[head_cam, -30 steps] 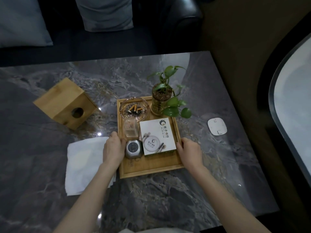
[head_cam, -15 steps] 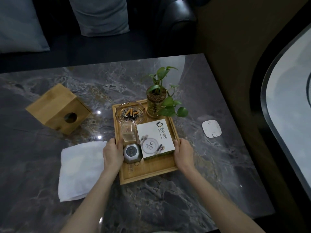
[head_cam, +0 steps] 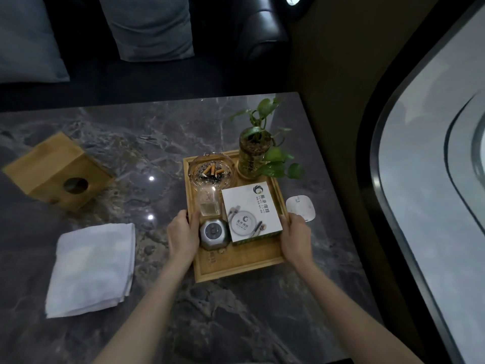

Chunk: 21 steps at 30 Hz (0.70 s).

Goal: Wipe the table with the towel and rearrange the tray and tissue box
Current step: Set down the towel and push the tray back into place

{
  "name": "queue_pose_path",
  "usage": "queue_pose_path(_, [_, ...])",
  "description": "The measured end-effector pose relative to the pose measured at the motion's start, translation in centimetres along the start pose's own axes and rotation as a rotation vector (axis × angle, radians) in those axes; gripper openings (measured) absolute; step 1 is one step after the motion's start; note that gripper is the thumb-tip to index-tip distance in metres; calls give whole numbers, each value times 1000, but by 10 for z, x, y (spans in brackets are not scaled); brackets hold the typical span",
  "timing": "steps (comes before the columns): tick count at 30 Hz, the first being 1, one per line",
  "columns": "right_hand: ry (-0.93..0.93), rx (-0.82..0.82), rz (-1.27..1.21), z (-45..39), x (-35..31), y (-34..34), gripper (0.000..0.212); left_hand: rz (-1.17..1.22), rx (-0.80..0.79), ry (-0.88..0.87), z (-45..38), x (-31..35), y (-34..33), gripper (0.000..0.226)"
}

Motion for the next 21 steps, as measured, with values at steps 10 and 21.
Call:
queue_pose_path(10, [63, 84, 53, -25, 42, 58, 24, 88, -59, -37, 16, 52, -53, 31])
queue_pose_path(21, [35, 127, 18, -42, 70, 79, 25, 61, -73, -65, 17, 81, -86, 29])
Point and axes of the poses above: each hand's wrist, its own z-axis away from the middle knuckle, its own y-axis out of the back of the hand, x = y × z, the point moved 2 cm from there along -z, towards the middle knuckle, and after that the axes turned 11 degrees about y, right-handed, at the moved point
